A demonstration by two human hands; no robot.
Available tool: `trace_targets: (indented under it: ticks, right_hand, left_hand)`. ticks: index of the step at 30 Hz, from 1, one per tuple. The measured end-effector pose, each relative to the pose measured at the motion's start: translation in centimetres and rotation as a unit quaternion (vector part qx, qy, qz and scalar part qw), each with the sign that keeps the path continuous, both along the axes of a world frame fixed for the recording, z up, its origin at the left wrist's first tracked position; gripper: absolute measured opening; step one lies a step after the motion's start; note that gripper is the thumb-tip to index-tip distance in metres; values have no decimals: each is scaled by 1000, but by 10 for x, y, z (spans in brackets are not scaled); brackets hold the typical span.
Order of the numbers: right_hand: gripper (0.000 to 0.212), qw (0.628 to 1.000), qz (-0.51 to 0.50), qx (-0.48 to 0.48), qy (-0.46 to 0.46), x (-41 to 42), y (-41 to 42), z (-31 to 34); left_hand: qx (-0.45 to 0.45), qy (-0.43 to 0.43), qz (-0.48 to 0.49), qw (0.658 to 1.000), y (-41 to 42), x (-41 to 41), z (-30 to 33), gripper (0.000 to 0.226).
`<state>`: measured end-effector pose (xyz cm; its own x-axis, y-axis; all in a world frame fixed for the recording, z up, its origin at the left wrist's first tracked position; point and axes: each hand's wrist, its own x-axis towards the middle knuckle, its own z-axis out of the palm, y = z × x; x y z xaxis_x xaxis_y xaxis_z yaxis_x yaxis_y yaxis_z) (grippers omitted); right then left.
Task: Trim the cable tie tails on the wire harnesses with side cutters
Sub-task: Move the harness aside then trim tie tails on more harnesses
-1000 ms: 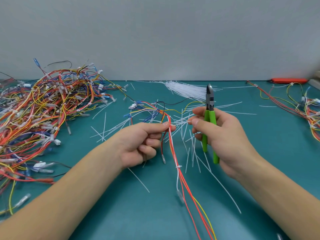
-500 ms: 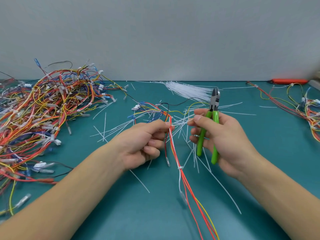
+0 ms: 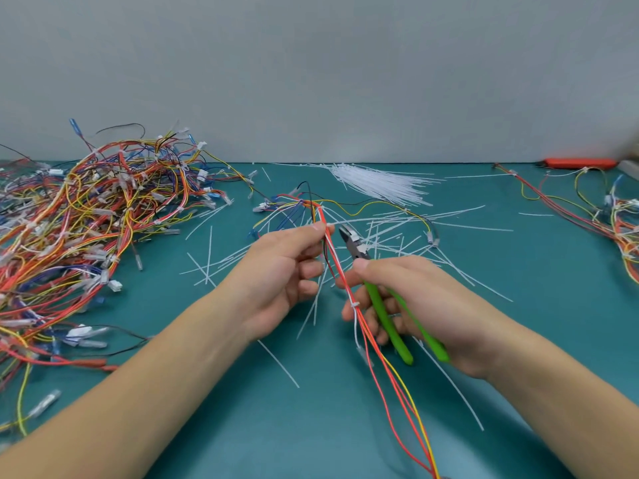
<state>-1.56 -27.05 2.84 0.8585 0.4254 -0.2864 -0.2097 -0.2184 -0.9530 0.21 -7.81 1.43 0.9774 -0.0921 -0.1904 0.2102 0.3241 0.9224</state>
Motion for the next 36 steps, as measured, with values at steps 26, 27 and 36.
trace_targets:
  ticks: [26,27,36]
  right_hand:
    - [46,997,9,-51,-55,1,0,-5]
    - [46,997,10,-53,-58,1,0,-5]
    - [44,997,13,-49,-60,1,1,-5]
  left_hand:
    - [102,-25,28,994,-2,-3,-3,10]
    - [102,-26,30,994,-2,-3,-3,10]
    - [83,-19,34,996,-4,-2,-6,12]
